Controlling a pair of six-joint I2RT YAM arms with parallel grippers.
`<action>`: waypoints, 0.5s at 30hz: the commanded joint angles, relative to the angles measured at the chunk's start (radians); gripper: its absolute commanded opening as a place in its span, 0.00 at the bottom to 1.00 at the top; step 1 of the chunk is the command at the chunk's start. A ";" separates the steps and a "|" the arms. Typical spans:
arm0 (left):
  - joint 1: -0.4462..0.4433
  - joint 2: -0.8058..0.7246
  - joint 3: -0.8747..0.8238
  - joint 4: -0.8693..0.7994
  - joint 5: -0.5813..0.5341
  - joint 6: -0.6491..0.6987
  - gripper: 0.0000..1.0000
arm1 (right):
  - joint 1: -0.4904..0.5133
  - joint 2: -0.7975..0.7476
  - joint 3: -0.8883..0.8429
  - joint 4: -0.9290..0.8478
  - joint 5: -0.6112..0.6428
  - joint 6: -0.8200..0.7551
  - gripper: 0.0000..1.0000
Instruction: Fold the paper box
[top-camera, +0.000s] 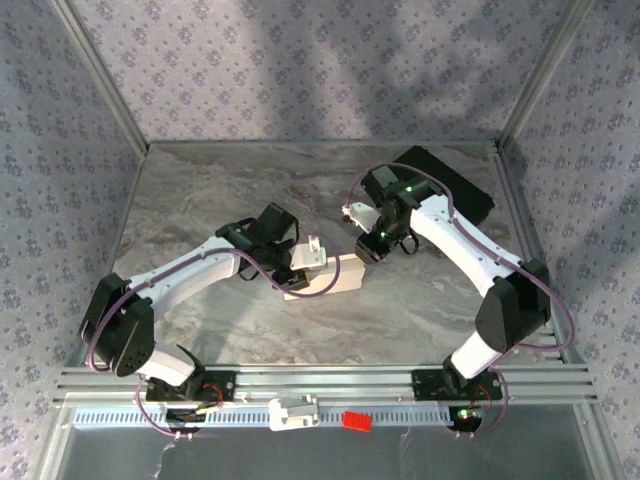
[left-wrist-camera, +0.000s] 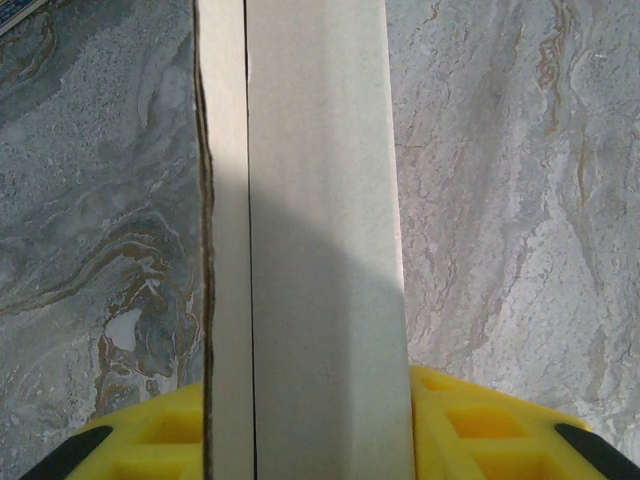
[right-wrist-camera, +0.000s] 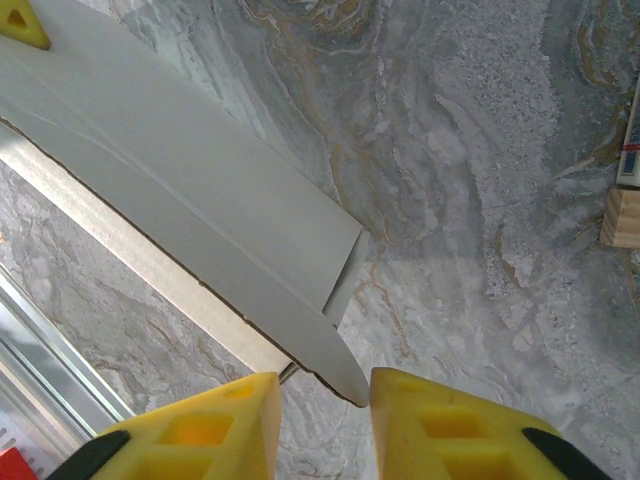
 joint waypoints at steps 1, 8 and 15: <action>0.006 0.024 0.018 -0.051 0.033 0.015 0.37 | 0.009 0.015 0.026 -0.024 0.016 -0.007 0.29; 0.007 0.022 0.018 -0.051 0.035 0.014 0.37 | 0.009 0.008 0.022 -0.028 0.022 0.010 0.19; 0.007 0.025 0.019 -0.048 0.036 0.011 0.38 | 0.014 0.009 0.017 -0.028 0.031 0.028 0.15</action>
